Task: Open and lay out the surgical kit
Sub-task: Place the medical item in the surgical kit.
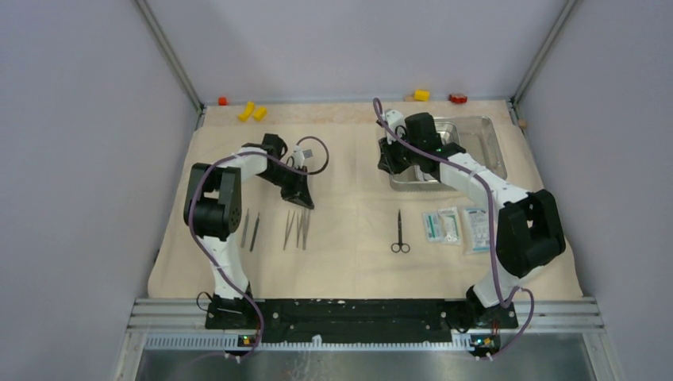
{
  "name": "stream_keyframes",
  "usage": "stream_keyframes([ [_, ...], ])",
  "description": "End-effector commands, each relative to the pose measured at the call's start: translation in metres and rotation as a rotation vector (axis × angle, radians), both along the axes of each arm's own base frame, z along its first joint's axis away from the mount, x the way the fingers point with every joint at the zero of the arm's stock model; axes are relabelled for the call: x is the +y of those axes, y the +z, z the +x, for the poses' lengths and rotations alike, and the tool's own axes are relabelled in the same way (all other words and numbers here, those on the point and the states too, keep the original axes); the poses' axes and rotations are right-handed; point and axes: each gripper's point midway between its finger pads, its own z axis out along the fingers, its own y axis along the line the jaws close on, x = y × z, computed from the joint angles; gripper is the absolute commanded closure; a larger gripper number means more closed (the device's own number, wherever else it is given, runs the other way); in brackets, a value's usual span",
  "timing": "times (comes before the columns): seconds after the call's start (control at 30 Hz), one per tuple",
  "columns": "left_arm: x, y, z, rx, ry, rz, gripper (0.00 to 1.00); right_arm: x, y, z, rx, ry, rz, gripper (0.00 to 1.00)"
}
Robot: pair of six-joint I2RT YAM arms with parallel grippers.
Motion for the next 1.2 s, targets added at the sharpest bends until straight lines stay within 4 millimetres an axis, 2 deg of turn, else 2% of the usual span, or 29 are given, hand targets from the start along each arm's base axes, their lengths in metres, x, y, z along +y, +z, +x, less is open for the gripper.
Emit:
stream_keyframes([
  [0.0,-0.001,-0.017,0.007,0.063,0.088,0.107,1.00,0.005,0.029,0.010,-0.094,0.005,0.002,0.81],
  [0.33,-0.008,-0.008,0.018,0.011,0.138,0.165,1.00,0.000,0.037,0.009,-0.132,-0.005,-0.003,0.82],
  [0.6,-0.007,-0.009,0.020,0.027,0.177,0.177,1.00,0.004,0.025,0.010,-0.099,0.005,-0.005,0.82],
  [0.93,-0.007,-0.011,0.021,0.050,0.220,0.178,1.00,0.004,0.023,0.012,-0.094,0.000,-0.014,0.82],
  [1.17,-0.005,-0.012,0.022,0.041,0.231,0.179,0.93,0.005,0.023,0.013,-0.091,0.002,-0.014,0.82],
])
